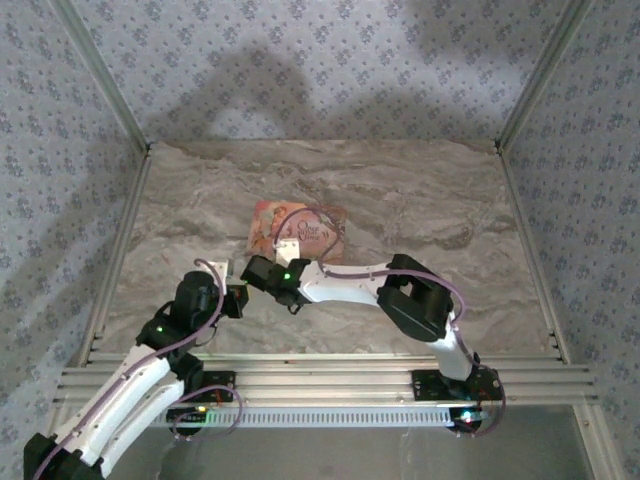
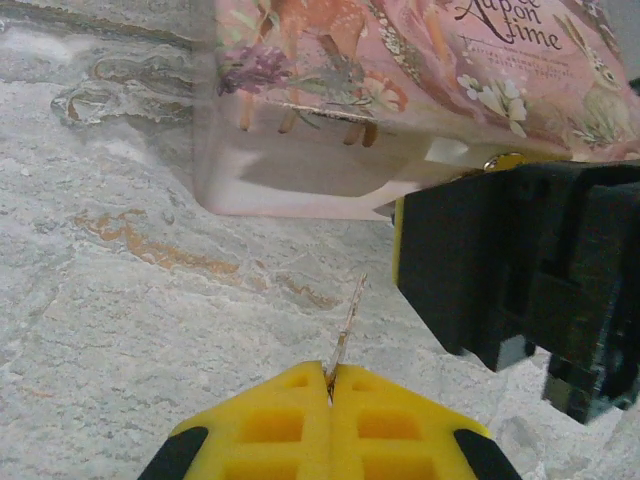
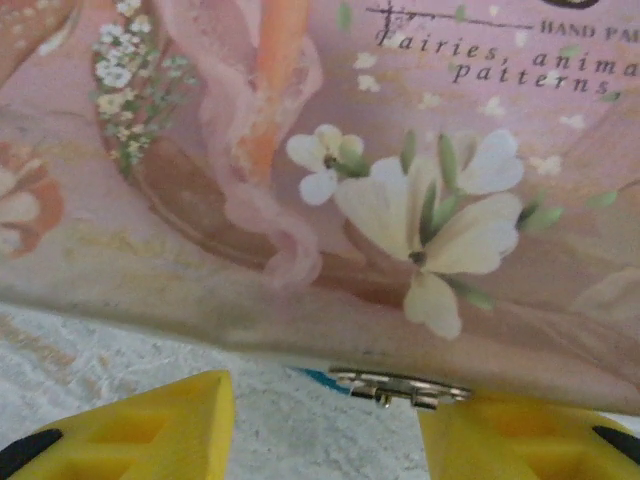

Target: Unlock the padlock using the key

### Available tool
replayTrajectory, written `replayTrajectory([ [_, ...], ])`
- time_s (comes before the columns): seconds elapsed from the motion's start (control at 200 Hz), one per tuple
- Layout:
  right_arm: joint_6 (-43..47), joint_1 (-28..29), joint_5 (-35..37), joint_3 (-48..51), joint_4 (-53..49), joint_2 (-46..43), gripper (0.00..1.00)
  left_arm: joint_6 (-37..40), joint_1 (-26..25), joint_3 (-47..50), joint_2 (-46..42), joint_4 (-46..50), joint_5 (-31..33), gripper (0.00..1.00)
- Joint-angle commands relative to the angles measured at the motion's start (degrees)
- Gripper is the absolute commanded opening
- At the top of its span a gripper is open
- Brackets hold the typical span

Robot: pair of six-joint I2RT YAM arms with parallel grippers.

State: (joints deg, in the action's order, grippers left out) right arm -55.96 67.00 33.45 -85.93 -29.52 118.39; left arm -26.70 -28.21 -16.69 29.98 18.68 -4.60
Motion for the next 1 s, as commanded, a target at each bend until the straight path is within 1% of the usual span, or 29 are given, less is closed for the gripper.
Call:
replayTrajectory([
  [0.0, -1.55, -0.6, 6.99, -2.49, -4.32, 1.61, 0.51, -0.46, 0.35, 0.16, -0.18, 1.15, 0.17, 0.0],
  [0.21, -0.38, -2.3, 7.99, -1.46, -2.31, 2.11, 0.49, -0.03, 0.35, 0.34, -0.23, 0.7, -0.72, 0.0],
  [0.36, 0.65, -3.79, 6.66, 0.65, 2.06, 2.23, 0.47, 0.11, 0.38, 0.38, -0.18, 0.57, -0.94, 0.0],
  [0.51, 1.92, -4.68, 5.92, 0.5, 3.51, 3.06, 0.46, 0.16, 0.41, 0.41, -0.21, 0.56, -0.94, 0.0],
  [0.994, 3.58, -6.79, 5.31, 2.08, 7.43, 4.91, 0.45, 0.33, 0.42, 0.53, -0.17, 0.4, -1.04, 0.0],
])
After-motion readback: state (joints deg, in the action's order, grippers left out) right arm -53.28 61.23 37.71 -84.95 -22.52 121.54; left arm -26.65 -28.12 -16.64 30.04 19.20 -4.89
